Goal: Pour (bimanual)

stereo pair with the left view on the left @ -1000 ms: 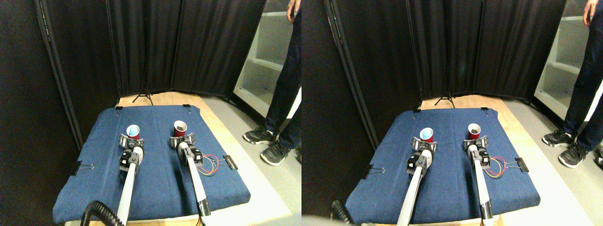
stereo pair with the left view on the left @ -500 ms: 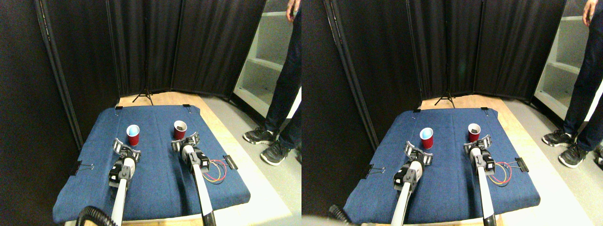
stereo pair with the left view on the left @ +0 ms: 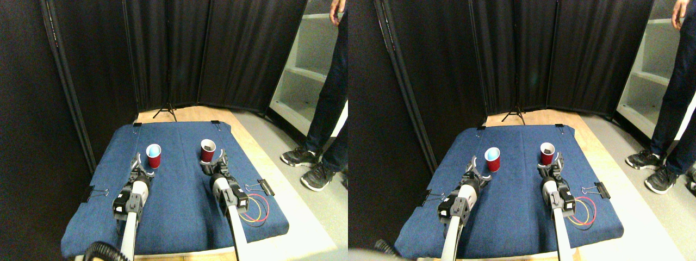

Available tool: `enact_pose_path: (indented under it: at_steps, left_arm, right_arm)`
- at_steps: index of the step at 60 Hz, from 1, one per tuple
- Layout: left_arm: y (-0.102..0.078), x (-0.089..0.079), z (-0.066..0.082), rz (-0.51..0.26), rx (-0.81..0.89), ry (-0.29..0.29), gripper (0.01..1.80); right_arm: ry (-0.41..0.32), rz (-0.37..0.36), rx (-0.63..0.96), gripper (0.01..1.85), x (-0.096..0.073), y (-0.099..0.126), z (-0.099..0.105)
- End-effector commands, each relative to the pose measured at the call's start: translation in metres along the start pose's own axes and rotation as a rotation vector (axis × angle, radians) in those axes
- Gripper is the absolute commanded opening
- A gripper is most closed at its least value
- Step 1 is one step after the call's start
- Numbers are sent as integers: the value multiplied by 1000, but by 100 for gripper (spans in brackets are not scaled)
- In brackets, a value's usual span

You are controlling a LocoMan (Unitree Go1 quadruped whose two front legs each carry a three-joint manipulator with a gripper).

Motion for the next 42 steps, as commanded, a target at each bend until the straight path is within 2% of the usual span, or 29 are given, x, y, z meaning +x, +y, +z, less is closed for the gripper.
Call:
enact_pose_path:
  at_steps: [1, 12, 13, 16, 17, 21, 24, 27, 29, 32, 34, 37, 38, 39, 42]
  left_arm:
    - [-12, -7, 7, -59, 46, -26, 61]
    - [-25, -20, 10, -190, 232, 17, 52]
    - [-28, -23, 10, -247, 292, 33, 49]
    - [-33, -28, 9, -327, 442, -5, 44]
    - [-33, -28, 9, -327, 442, -5, 44]
    - [-38, -35, 7, -400, 650, -10, 39]
    - [-40, -38, 6, -433, 721, -22, 36]
    - [-44, -42, 2, -526, 899, -41, 42]
    - [-45, -43, 2, -536, 932, -46, 44]
    - [-48, -47, -1, -615, 1140, -55, 71]
    - [-50, -49, -2, -639, 1224, -62, 88]
    - [-52, -53, -5, -634, 1358, -65, 121]
    - [-52, -53, -5, -634, 1358, -65, 121]
    - [-52, -55, -5, -622, 1393, -63, 133]
    - [-53, -56, -5, -643, 1437, -68, 152]
  right_arm:
    - [-17, 77, -32, 69, -4, 10, 1]
    - [-3, 156, -132, 60, -10, 14, -1]
    - [-1, 168, -174, 58, -12, 16, -1]
    - [7, 198, -221, 52, -14, 17, -1]
    - [7, 198, -221, 52, -14, 17, -1]
    - [8, 219, -249, 46, -19, 20, -2]
    - [9, 222, -254, 45, -21, 22, -2]
    - [26, 262, -291, 45, -25, 24, -2]
    - [27, 264, -296, 45, -26, 24, -2]
    - [37, 293, -343, 45, -30, 27, -2]
    - [40, 306, -358, 44, -32, 28, -2]
    - [47, 320, -374, 43, -36, 30, -2]
    - [47, 320, -374, 43, -36, 30, -2]
    - [47, 329, -383, 42, -37, 31, -2]
    - [47, 329, -380, 41, -41, 32, -2]
